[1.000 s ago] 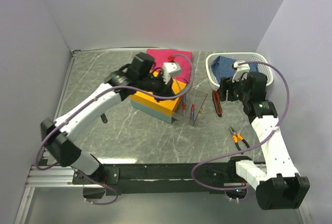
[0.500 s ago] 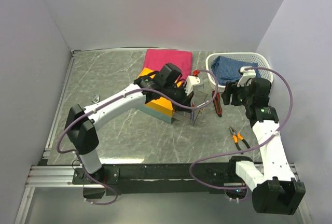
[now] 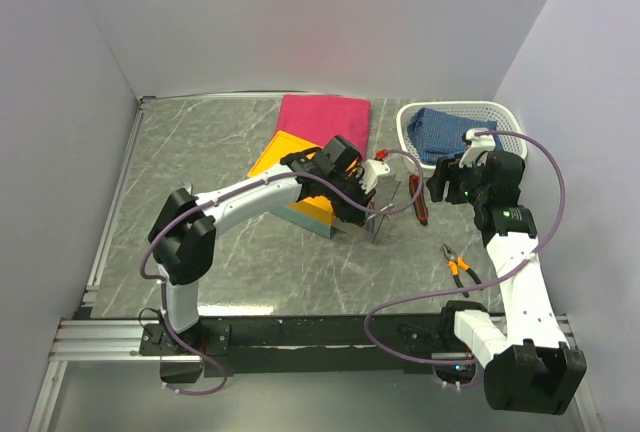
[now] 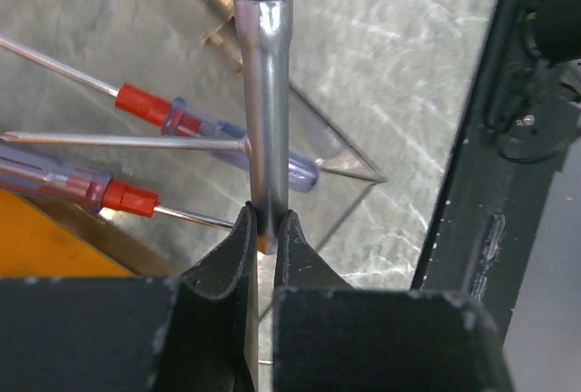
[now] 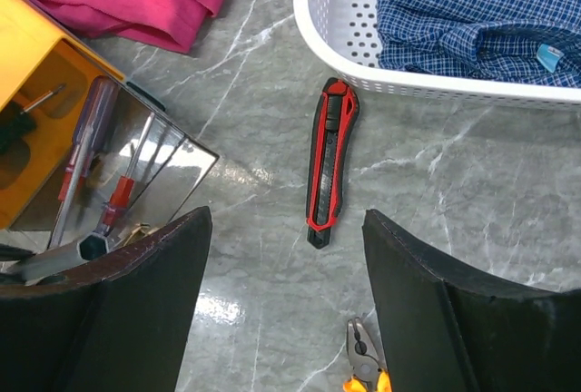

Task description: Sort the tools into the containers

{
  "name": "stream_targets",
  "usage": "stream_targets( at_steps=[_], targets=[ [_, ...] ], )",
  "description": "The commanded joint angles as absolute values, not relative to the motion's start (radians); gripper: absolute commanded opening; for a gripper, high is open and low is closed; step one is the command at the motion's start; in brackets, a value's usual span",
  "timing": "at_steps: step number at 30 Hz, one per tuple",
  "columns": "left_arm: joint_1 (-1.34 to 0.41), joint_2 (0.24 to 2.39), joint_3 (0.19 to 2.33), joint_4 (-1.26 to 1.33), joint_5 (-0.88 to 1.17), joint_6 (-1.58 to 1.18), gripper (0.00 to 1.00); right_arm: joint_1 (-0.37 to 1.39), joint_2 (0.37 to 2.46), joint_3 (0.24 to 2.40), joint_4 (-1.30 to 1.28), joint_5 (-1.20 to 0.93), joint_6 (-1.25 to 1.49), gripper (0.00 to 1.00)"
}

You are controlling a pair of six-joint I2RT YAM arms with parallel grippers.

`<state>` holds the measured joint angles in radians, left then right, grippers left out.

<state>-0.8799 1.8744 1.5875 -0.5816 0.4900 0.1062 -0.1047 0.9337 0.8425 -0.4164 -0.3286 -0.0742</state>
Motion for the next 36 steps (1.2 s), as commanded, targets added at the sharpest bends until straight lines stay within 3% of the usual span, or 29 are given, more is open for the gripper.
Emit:
stream_targets(
  at_steps=[1, 11, 13, 15, 21, 25, 29, 31, 33, 36],
  targets=[
    [-0.877, 1.879, 1.606, -0.546, 0.434, 0.068, 0.01, -0.113, 0.920, 0.836, -0.377, -0.344, -0.069, 0.75],
    [-0.867, 1.870, 1.602, -0.537, 0.212, -0.044, 0.01, -0.120, 0.925, 0.821, -0.357, -0.356, -0.055, 0.75],
    [-0.865, 1.864, 1.589, -0.529, 0.161, -0.094, 0.30, -0.118, 0.922, 0.822, -0.353, -0.353, -0.057, 0.75],
    [-0.867, 1.861, 1.598, -0.543, 0.216, -0.074, 0.46, -0.123, 0.922, 0.824, -0.344, -0.351, -0.060, 0.75],
    [-0.867, 1.828, 1.686, -0.511, 0.397, 0.024, 0.56, -0.129, 0.927, 0.819, -0.362, -0.368, -0.063, 0.76],
    [-0.865, 1.882, 1.946, -0.557, 0.359, 0.023, 0.54, -0.127, 0.968, 0.828, -0.388, -0.406, -0.063, 0.75],
    [-0.810, 1.827, 1.987, -0.503, 0.259, 0.078, 0.52, -0.115, 1.031, 0.842, -0.396, -0.445, -0.038, 0.75],
    [-0.761, 1.806, 1.945, -0.500, 0.221, 0.074, 0.31, -0.110, 1.069, 0.848, -0.382, -0.459, -0.020, 0.69],
    [-0.668, 1.769, 1.895, -0.506, 0.177, 0.034, 0.01, -0.100, 1.097, 0.850, -0.367, -0.463, -0.012, 0.60],
    [-0.522, 1.695, 1.711, -0.457, 0.129, 0.023, 0.01, -0.075, 1.115, 0.842, -0.362, -0.476, -0.018, 0.43]
  ],
)
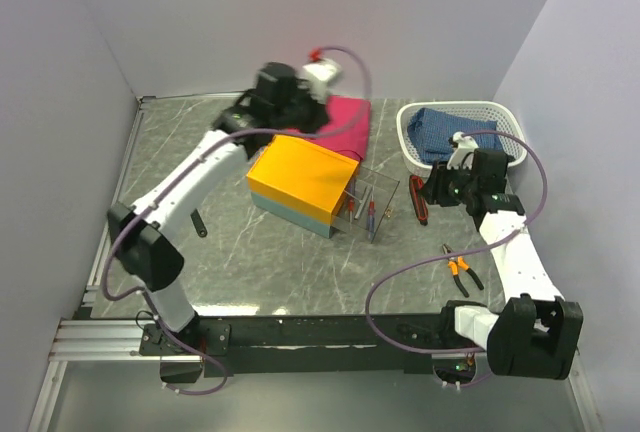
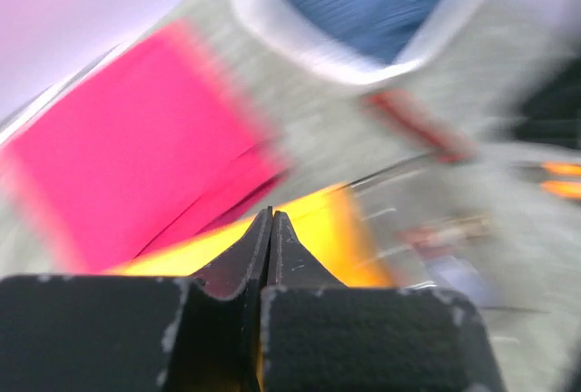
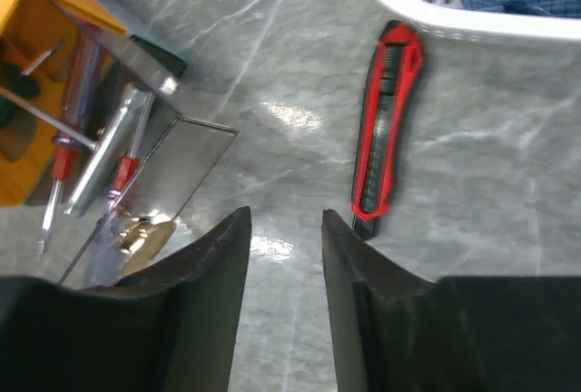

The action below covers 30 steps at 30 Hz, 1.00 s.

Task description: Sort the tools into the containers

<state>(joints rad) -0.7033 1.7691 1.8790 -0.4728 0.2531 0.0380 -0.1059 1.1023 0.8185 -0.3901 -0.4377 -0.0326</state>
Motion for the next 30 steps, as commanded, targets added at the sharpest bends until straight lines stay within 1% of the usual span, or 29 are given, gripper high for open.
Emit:
stream_targets(
  at_steps=[1, 2, 3, 5, 6, 9, 11, 14, 19, 20, 24, 30],
  targets=[
    [-0.487, 1.681, 1.595, -0.436, 0.089, 0.032, 0.01, -0.065, 1.123, 0.839, -0.362, -0.476, -0.026, 0.38],
    [-0.413, 1.669, 1.542, -0.399, 0.016, 0.022, 0.01, -0.037, 1.126, 0.831, -0.357, -0.471, -0.028, 0.33],
    [-0.370, 1.672, 1.482, -0.399, 0.021, 0.014, 0.01, -0.022, 1.132, 0.818, -0.353, -0.472, -0.032, 0.25],
    [-0.257, 1.693, 1.457, -0.417, 0.092, 0.006, 0.01, 0.020, 1.138, 0.807, -0.348, -0.459, -0.037, 0.18],
    [-0.233, 1.697, 1.433, -0.413, 0.101, 0.006, 0.01, 0.052, 1.144, 0.799, -0.336, -0.453, -0.035, 0.11],
    [-0.203, 1.693, 1.387, -0.391, 0.107, 0.020, 0.01, 0.107, 1.178, 0.799, -0.316, -0.431, -0.031, 0.00],
    [-0.203, 1.700, 1.385, -0.408, 0.149, 0.047, 0.01, 0.120, 1.210, 0.807, -0.308, -0.430, -0.022, 0.00],
    [-0.204, 1.695, 1.371, -0.436, 0.268, 0.063, 0.01, 0.127, 1.273, 0.825, -0.272, -0.445, -0.002, 0.00],
    [-0.209, 1.664, 1.306, -0.451, 0.385, 0.098, 0.01, 0.176, 1.390, 0.926, -0.259, -0.495, 0.038, 0.00],
    [-0.212, 1.663, 1.298, -0.469, 0.411, 0.151, 0.01, 0.184, 1.406, 0.968, -0.267, -0.503, 0.049, 0.00],
    [-0.218, 1.643, 1.250, -0.482, 0.423, 0.183, 0.01, 0.221, 1.482, 1.017, -0.241, -0.566, 0.175, 0.00],
    [-0.219, 1.624, 1.221, -0.486, 0.430, 0.184, 0.01, 0.320, 1.520, 1.051, -0.198, -0.588, 0.222, 0.00]
  ],
)
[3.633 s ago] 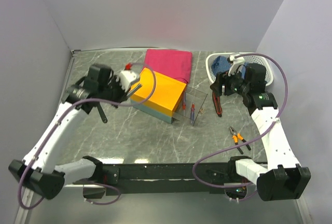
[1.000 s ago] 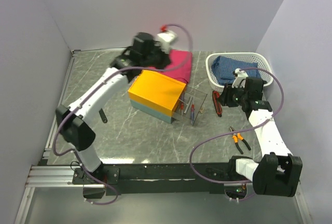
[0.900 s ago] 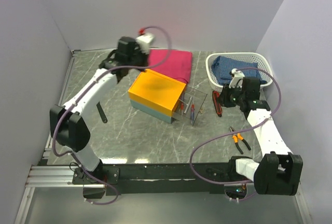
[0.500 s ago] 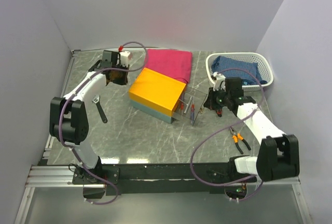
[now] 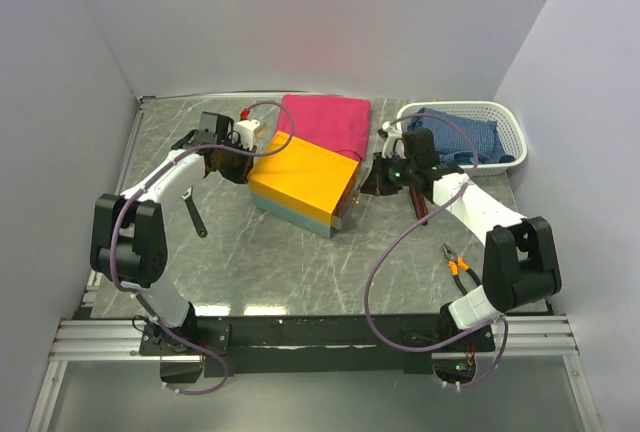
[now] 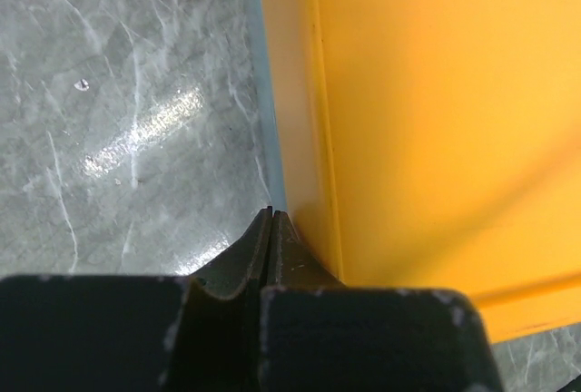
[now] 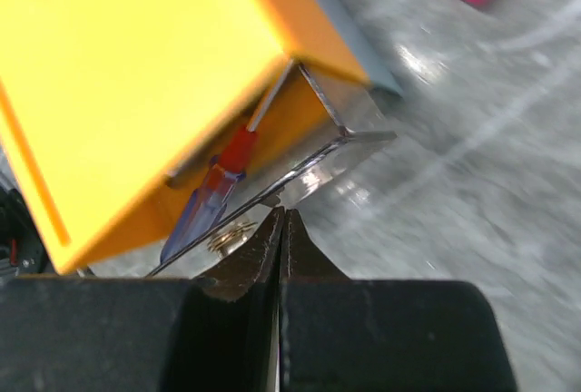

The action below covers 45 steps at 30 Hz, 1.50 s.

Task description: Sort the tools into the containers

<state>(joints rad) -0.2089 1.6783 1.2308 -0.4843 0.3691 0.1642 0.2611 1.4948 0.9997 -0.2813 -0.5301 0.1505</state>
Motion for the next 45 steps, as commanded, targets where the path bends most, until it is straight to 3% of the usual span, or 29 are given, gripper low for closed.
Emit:
stream_targets(
  at_steps=[1, 8, 15, 19, 20, 22, 25, 29, 34, 40, 45],
  targets=[
    [-0.218, 1.620, 1.218, -0.485, 0.428, 0.183, 0.01, 0.327, 1.526, 1.052, -0.192, -0.586, 0.229, 0.00],
    [-0.222, 1.598, 1.213, -0.482, 0.305, 0.209, 0.01, 0.345, 1.572, 1.074, -0.164, -0.584, 0.229, 0.00],
    [-0.219, 1.600, 1.220, -0.474, 0.307, 0.204, 0.01, 0.348, 1.603, 1.092, -0.115, -0.653, 0.268, 0.02],
    [-0.218, 1.600, 1.233, -0.456, 0.189, 0.195, 0.01, 0.353, 1.611, 1.121, -0.139, -0.644, 0.244, 0.04],
    [-0.219, 1.594, 1.236, -0.405, -0.035, 0.174, 0.01, 0.354, 1.599, 1.127, -0.175, -0.623, 0.207, 0.20],
    [-0.195, 1.580, 1.262, -0.377, -0.187, 0.135, 0.01, 0.350, 1.572, 1.124, -0.213, -0.591, 0.161, 0.53],
    [-0.141, 1.585, 1.370, -0.374, -0.275, 0.109, 0.01, 0.315, 1.502, 1.062, -0.238, -0.574, 0.088, 0.64],
    [-0.123, 1.595, 1.540, -0.451, -0.064, 0.075, 0.01, 0.299, 1.436, 0.983, -0.297, -0.590, -0.116, 0.66],
    [-0.132, 1.615, 1.574, -0.503, 0.411, -0.052, 0.01, 0.301, 1.364, 0.858, -0.204, -0.626, -0.233, 0.67],
    [-0.190, 1.572, 1.479, -0.483, 0.485, -0.049, 0.01, 0.318, 1.347, 0.863, -0.126, -0.591, -0.344, 0.67],
    [-0.190, 1.552, 1.419, -0.453, 0.518, -0.077, 0.01, 0.311, 1.437, 0.940, -0.198, -0.689, -0.142, 0.66]
  ],
)
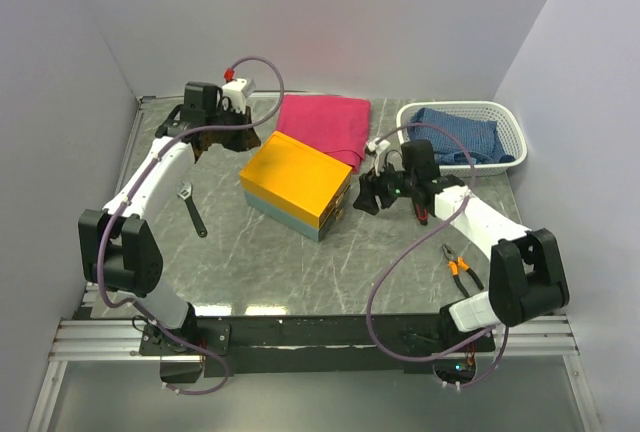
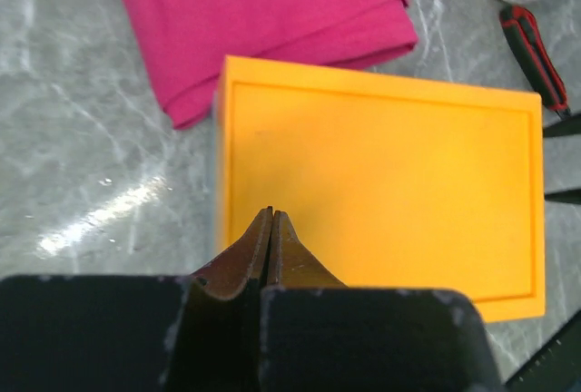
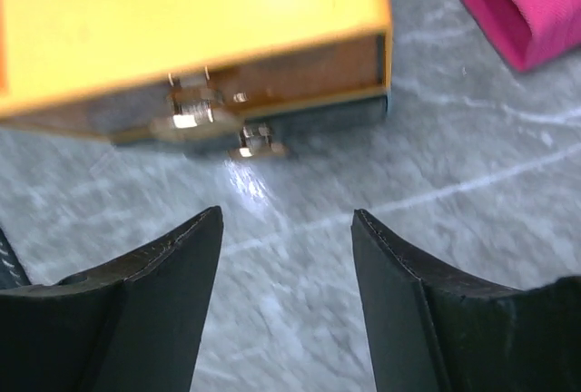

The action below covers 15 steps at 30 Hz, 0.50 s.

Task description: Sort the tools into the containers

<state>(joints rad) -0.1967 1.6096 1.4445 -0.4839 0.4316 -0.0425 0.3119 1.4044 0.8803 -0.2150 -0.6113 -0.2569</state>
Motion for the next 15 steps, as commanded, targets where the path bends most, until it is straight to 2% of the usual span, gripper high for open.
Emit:
stream_targets(
  at_steps=[1, 4, 7, 15],
  targets=[
    [-0.192, 1.551, 1.410, -0.451, 0.526, -0.078, 0.01, 0.311, 1.434, 0.918, -0.174, -0.704, -0.007, 0.66],
    [-0.192, 1.549, 1.401, -0.448, 0.535, -0.081, 0.01, 0.304, 1.421, 0.830, -0.002, -0.768, 0.295, 0.65],
    [-0.192, 1.560, 1.408, -0.463, 0.537, -0.074, 0.01, 0.302, 1.407, 0.761, 0.108, -0.773, 0.421, 0.65],
    [-0.198, 1.601, 1.402, -0.462, 0.529, -0.064, 0.01, 0.290, 1.515, 0.752, 0.153, -0.758, 0.560, 0.64]
  ],
)
